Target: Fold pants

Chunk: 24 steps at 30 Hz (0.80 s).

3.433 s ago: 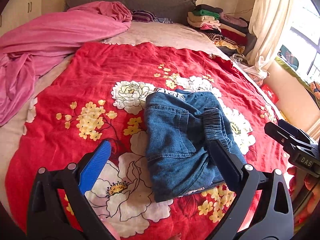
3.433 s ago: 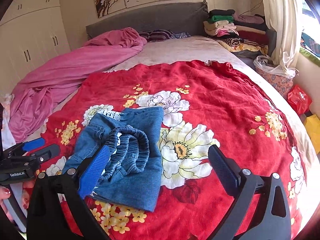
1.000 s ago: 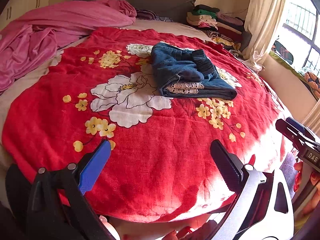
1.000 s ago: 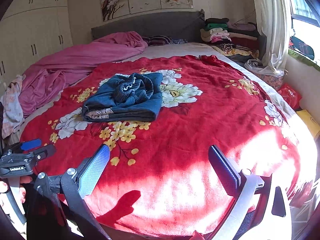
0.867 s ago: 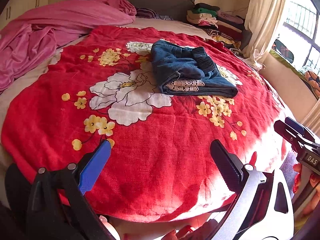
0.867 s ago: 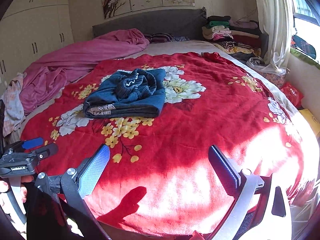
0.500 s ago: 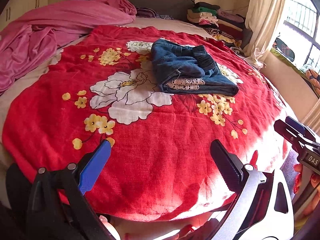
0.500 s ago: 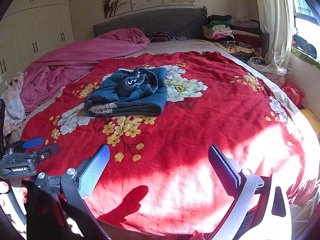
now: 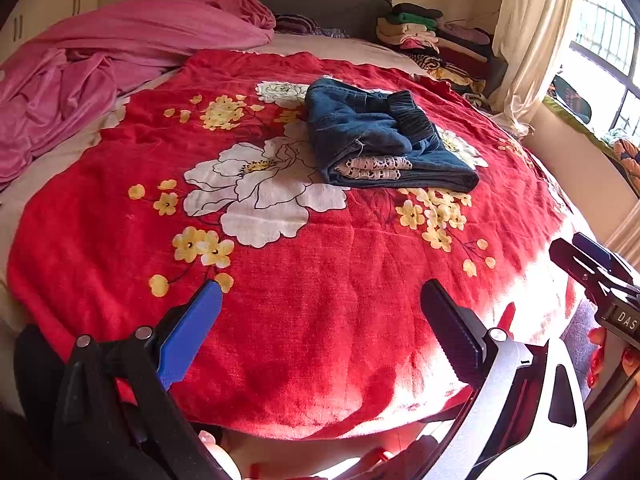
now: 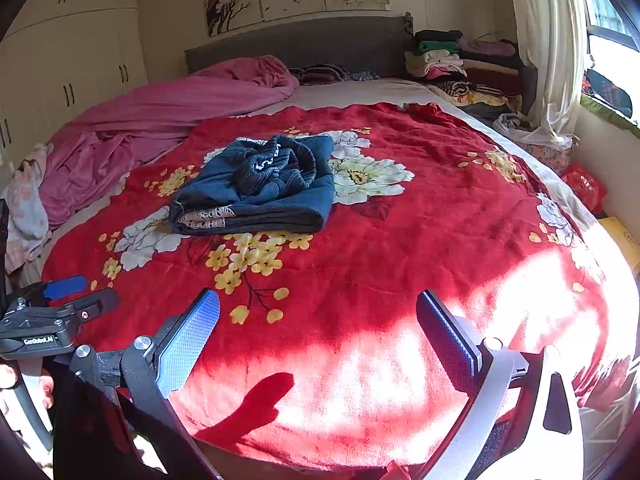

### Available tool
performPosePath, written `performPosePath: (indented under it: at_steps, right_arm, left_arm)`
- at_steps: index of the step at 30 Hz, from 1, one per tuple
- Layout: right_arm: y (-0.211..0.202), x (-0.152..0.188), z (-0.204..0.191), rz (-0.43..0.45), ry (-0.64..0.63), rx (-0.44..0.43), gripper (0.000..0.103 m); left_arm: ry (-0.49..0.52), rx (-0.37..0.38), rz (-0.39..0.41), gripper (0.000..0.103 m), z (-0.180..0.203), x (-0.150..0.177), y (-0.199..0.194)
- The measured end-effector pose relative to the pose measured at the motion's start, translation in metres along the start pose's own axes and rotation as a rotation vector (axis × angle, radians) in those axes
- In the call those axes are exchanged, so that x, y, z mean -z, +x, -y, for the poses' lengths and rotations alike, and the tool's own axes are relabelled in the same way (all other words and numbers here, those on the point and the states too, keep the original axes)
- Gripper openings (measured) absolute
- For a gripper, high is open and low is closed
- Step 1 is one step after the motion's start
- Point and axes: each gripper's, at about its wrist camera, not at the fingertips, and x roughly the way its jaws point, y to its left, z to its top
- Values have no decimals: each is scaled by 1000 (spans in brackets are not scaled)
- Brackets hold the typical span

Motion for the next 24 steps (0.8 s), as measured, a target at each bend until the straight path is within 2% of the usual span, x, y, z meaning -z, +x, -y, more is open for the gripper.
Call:
performPosePath:
  at_steps: [24]
  right_arm:
    - [-4,-1,0,3,3,9,98]
  left_arm:
    - [-1,-6,-15,93,0,0,1]
